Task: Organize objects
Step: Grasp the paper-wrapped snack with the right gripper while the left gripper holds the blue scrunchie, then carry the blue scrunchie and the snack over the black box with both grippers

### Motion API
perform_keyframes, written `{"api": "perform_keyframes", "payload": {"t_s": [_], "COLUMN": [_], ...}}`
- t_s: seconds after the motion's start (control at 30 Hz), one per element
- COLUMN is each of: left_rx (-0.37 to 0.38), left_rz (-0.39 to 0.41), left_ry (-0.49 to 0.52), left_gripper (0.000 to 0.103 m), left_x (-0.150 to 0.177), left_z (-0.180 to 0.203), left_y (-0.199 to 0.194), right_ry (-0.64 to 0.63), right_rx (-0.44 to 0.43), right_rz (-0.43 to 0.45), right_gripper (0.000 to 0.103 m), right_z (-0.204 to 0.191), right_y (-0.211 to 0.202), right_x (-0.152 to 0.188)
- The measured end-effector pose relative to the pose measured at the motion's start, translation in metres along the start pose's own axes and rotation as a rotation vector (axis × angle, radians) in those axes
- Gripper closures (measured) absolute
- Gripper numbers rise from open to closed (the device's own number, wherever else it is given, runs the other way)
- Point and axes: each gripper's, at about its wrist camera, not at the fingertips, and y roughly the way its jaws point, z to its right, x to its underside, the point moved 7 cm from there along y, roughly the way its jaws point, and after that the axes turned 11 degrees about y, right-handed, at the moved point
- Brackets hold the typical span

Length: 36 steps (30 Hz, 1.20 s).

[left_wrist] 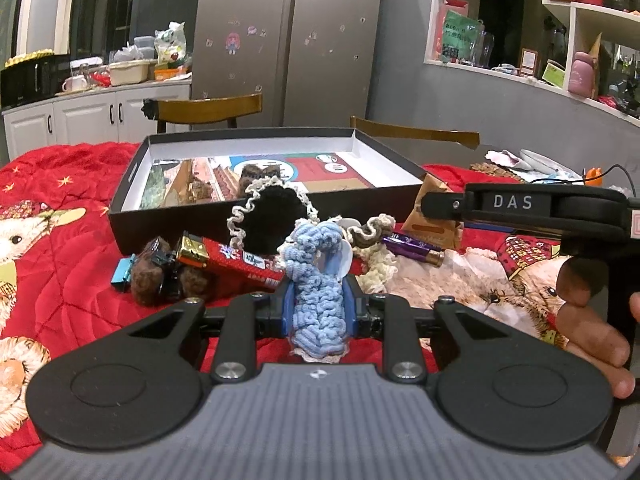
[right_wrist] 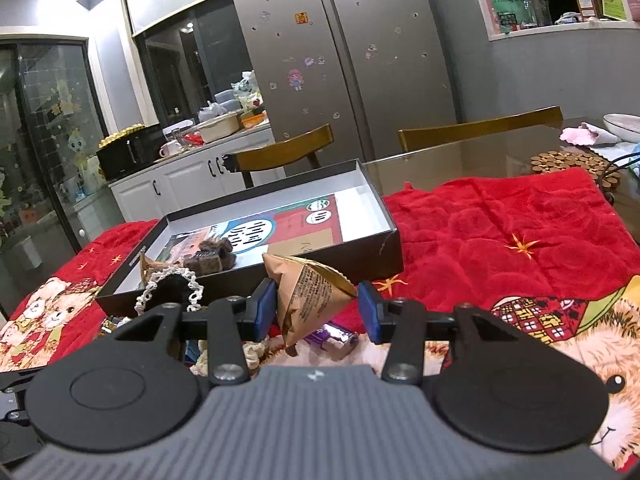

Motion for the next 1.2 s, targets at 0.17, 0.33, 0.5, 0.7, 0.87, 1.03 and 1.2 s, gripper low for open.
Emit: {"api": "perform_keyframes", "payload": {"t_s": [0.17, 0.33, 0.5, 0.7, 0.87, 1.03, 1.2], "left_rx": [-0.013, -0.019, -0.044, -0.121, -0.148, -0.155, -0.215], "left_rz": [0.025, 0.081, 0.121, 0.148, 0.202, 0.213, 0.231], "left_ry": [0.007, 0.018, 0.015, -0.014, -0.045, -0.078, -0.043], "left_gripper": [0.074, 0.074, 0.074, 0.074, 0.074, 0.074, 0.074], "left_x": [-0.002, -0.005, -0.008, -0.031, -0.051, -0.073, -0.100], "left_z": [0.001, 0.003, -0.002, -0.021, -0.040, -0.066, -0.095], "left_y": [-0.005, -0.015, -0.023, -0.040, -0.056, -0.067, -0.079], "right_ry": [0.003, 0.028, 0.069, 0.200, 0.133, 0.131, 0.078], "right_rx": [-0.033, -0.035, -0.039, -0.176, -0.158, -0.179, -0.191], "right_rz": [-0.011, -0.023, -0.042, -0.167, -0.112, -0.094, -0.061], "right_gripper": [0.055, 0.055, 0.055, 0.055, 0.055, 0.055, 0.055], "right_z": [-0.003, -0.005, -0.012, -0.029, -0.048, -0.063, -0.085], "right_y": [0.000, 0.002, 0.002, 0.003, -0.004, -0.007, -0.009], "right_x": [0.001, 0.000, -0.008, -0.028, -0.041, -0.061, -0.090]}}
